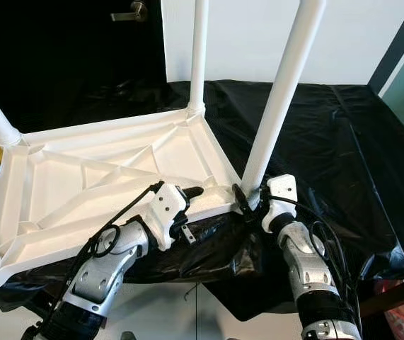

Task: Building children table

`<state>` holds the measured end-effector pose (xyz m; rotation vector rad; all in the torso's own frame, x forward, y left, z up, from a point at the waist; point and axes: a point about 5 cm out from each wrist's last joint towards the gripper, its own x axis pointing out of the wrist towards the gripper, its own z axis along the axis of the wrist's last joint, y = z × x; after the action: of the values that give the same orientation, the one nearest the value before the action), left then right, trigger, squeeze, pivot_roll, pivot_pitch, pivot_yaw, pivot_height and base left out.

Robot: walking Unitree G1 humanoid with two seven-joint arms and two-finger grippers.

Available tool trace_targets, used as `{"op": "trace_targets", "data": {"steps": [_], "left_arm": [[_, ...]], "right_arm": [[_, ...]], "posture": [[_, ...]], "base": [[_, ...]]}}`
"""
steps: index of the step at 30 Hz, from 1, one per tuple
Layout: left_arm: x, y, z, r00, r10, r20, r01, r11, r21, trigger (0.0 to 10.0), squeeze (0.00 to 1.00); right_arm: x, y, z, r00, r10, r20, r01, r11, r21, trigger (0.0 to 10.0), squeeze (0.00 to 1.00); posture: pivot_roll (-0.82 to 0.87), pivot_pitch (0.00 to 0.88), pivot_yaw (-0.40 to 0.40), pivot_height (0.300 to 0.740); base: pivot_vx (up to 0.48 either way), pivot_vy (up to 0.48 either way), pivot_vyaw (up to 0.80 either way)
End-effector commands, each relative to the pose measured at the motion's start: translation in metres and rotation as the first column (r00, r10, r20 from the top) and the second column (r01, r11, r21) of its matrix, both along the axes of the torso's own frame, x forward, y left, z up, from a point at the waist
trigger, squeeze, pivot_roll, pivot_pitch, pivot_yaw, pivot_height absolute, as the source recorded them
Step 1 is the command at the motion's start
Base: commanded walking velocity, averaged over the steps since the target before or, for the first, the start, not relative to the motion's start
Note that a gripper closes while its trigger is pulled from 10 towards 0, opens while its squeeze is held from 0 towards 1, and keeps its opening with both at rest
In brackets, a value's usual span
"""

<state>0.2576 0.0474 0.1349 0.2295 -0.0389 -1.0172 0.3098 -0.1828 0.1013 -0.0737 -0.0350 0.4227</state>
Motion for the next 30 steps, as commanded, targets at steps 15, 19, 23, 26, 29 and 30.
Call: {"op": "trace_targets", "data": {"steps": [15,19,23,26,29,30], "left_arm": [[-0.003,0.000,-0.012,0.999,0.044,0.013,-0.045,0.997,0.055,10.0,0.00],[-0.004,0.000,-0.013,0.999,0.043,0.017,-0.044,0.997,0.059,10.0,0.00],[-0.004,0.001,-0.013,0.999,0.039,0.023,-0.040,0.997,0.062,10.0,0.00],[-0.004,0.000,-0.013,0.999,0.037,0.024,-0.038,0.997,0.063,10.0,0.00],[-0.003,-0.001,-0.013,0.999,0.035,0.026,-0.036,0.997,0.062,10.0,0.00],[-0.003,-0.001,-0.013,0.999,0.035,0.026,-0.036,0.997,0.062,10.0,0.00]], "right_arm": [[0.026,0.001,0.014,0.983,0.183,-0.021,-0.184,0.977,-0.104,0.0,0.00],[0.025,-0.001,0.009,0.980,0.195,-0.036,-0.198,0.974,-0.108,0.0,0.00],[0.023,-0.009,0.001,0.981,0.182,-0.069,-0.189,0.976,-0.110,0.0,0.00],[0.022,-0.011,-0.001,0.983,0.168,-0.080,-0.176,0.979,-0.101,2.9,0.00],[0.021,-0.014,-0.006,0.988,0.125,-0.095,-0.133,0.988,-0.076,10.0,0.00],[0.021,-0.014,-0.006,0.988,0.125,-0.095,-0.133,0.988,-0.076,10.0,0.00]], "posture": [[-0.01,0.000,-0.075,0.740],[-0.01,0.000,-0.077,0.740],[-0.01,0.000,-0.077,0.740],[-0.02,0.000,-0.076,0.740],[-0.02,0.000,-0.076,0.740],[-0.02,0.000,-0.076,0.740]], "base": [[0.000,0.000,0.00],[0.000,0.000,0.00],[0.000,0.000,0.00],[0.000,0.000,0.00],[0.000,0.000,0.00],[0.000,0.000,0.00]]}}
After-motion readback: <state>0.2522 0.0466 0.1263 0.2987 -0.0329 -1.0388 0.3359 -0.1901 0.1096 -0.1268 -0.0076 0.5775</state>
